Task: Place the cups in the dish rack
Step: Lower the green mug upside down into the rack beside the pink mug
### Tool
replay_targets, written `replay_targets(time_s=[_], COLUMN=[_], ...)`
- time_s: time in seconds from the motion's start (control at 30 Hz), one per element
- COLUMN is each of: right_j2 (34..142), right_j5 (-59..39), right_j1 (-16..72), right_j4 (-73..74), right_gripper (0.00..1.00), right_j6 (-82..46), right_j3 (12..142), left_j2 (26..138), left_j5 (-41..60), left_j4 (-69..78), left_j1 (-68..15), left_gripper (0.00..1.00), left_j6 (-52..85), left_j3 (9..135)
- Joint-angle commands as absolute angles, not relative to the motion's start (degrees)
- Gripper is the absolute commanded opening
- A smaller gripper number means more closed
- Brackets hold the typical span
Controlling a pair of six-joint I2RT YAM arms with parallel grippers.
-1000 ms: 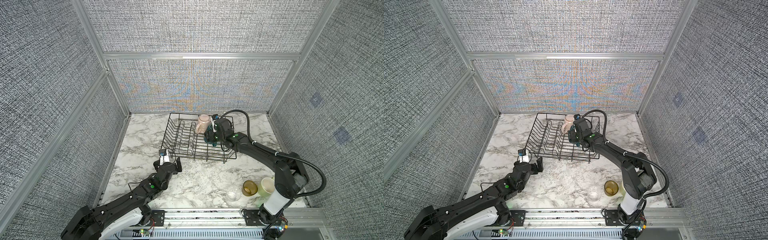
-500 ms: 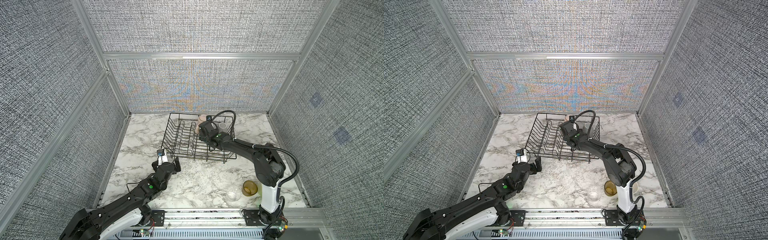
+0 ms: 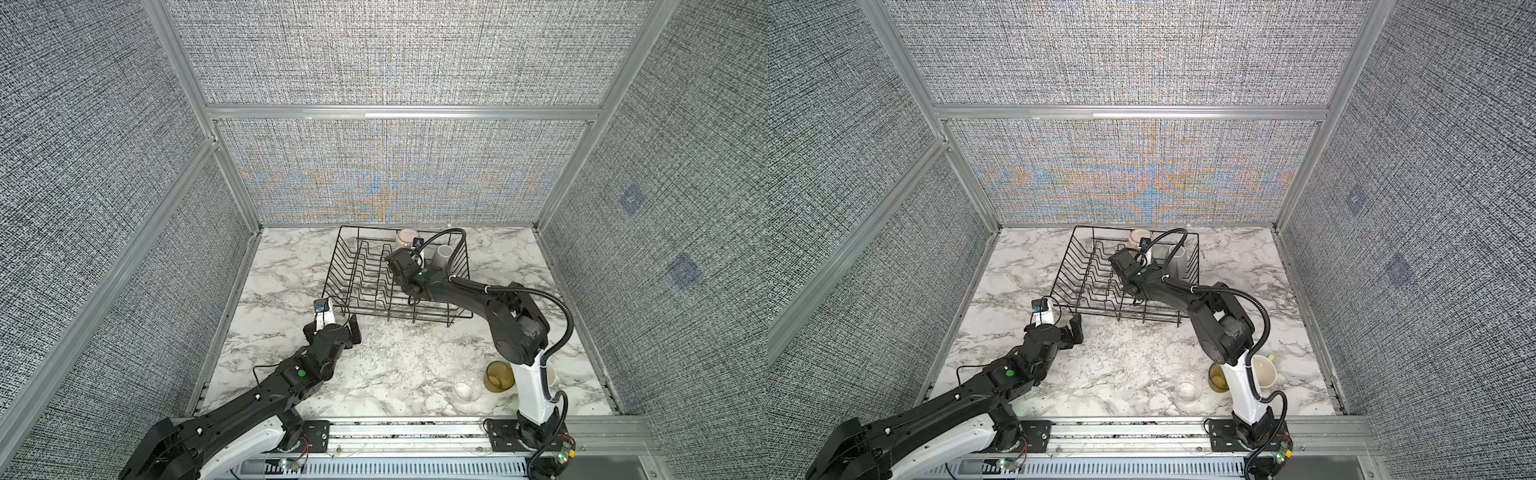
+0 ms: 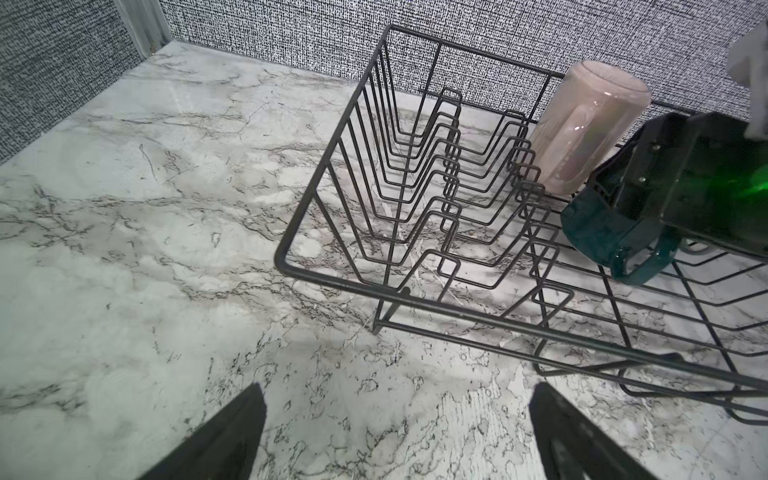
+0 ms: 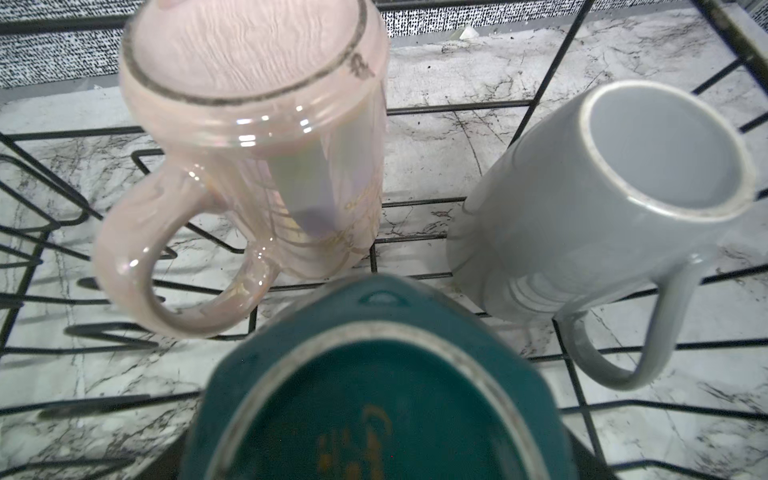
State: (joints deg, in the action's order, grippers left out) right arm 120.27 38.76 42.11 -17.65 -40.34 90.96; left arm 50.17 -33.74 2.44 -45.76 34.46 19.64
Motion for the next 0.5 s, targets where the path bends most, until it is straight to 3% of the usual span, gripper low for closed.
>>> replay_targets(time_s=[0.0, 0.2, 0.47], right_j2=[121.12, 122.64, 119.90], right_j5=[40.89, 39.02, 36.92], right_j1=[42.98, 43.15, 43.33], right_j4=[-17.78, -17.64, -18.26], right_gripper=[0.66, 0.69, 0.86], right_j6=[-43.21, -43.03, -44.38], right_j3=[92.39, 93.69, 92.47], left_j2=[50.76, 51.11, 49.68], left_j5=[-33.05, -32.78, -32.79], left_j4=[2.34, 1.76, 1.04], left_j1=[-45.63, -45.62, -45.59], left_gripper=[0.99, 0.99, 0.99], left_j6=[33.97, 33.75, 33.89], left_j3=[20.46, 20.79, 20.37])
